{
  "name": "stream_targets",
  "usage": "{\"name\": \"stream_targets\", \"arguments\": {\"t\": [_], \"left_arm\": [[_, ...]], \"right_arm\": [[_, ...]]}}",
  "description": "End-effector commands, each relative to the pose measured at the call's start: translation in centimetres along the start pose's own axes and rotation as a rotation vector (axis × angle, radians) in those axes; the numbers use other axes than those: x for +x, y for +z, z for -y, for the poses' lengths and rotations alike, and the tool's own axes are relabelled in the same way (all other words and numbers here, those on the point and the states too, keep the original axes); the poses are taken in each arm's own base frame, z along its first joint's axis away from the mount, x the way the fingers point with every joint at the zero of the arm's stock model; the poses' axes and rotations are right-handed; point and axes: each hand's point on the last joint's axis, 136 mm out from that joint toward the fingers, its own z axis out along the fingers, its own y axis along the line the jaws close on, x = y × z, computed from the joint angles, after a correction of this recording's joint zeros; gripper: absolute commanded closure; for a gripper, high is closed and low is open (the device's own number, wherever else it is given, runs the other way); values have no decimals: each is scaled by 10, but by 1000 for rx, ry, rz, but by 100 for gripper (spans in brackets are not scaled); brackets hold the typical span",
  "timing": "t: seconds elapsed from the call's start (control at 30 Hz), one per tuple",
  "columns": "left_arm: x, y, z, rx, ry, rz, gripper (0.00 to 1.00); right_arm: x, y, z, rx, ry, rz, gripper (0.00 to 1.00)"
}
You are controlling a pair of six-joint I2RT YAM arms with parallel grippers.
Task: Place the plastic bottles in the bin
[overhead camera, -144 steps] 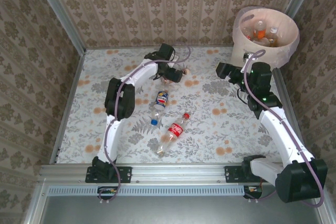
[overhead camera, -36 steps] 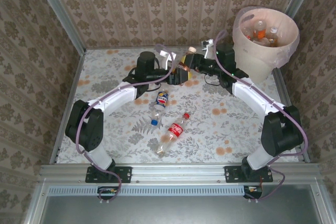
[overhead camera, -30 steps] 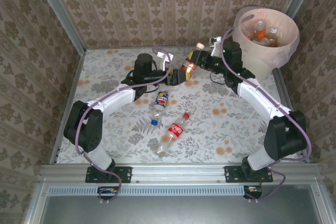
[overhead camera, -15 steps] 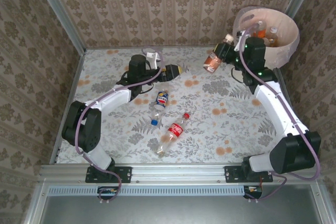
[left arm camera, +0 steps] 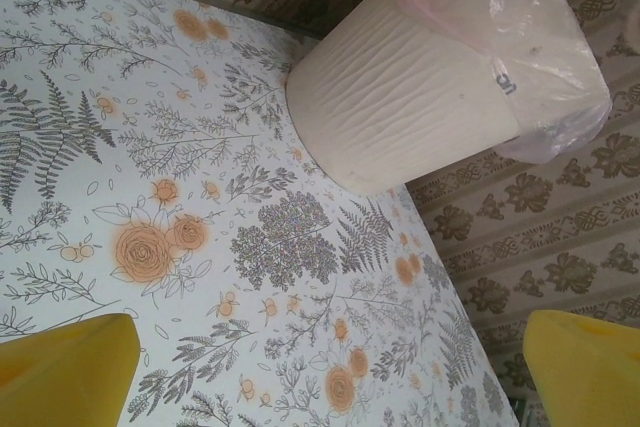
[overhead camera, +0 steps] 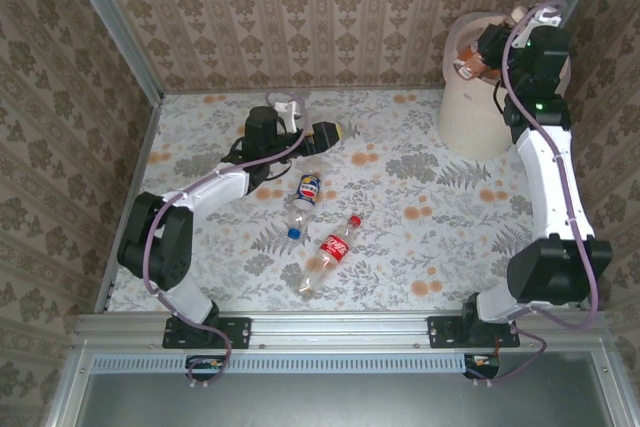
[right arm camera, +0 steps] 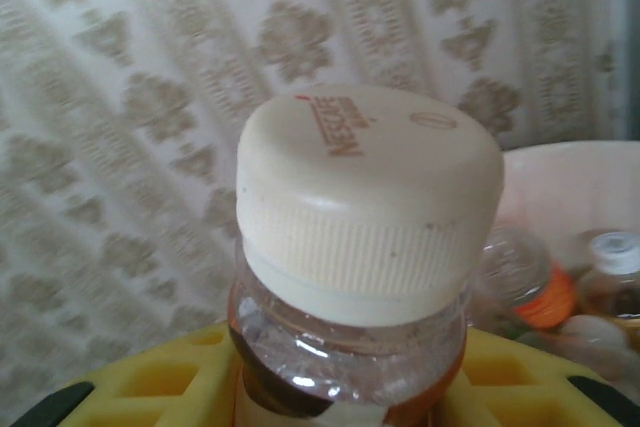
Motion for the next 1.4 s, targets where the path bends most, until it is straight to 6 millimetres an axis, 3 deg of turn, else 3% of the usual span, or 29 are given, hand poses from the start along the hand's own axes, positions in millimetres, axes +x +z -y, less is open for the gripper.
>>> {"name": "stream_targets", "arguments": {"t": [0.0, 0.33, 0.5, 0.63, 0.73, 0.87, 0.97, 1.1, 1.37], "left_arm": [[-6, -9, 6, -3, 0, 20, 0], [-9, -18, 3, -47, 22, 37, 0], [-9, -14, 2, -39, 2, 29, 0], [-8, -15, -1, -52, -1, 33, 0], [-9, -17, -3, -70, 7, 35, 0], [-8, -15, -6, -74, -1, 29, 0], [-7, -14, -8, -72, -8, 33, 0], [-6, -13, -10, -75, -13, 29, 0], [-2, -7, -17, -77, -38, 17, 0]], "right_arm": [[-27, 17, 40, 151, 36, 117, 58], [-27, 45, 105, 413, -164, 131, 57], [-36, 69, 111, 404, -93, 234, 57], [-30, 79, 113, 466, -116, 306, 56], [-24, 86, 120, 484, -129, 341, 50], [-4, 99, 120, 463, -209, 281, 31], [7, 93, 123, 448, -190, 231, 25], [17, 79, 108, 349, -209, 121, 19], [17, 20, 81, 281, -181, -66, 6]]}}
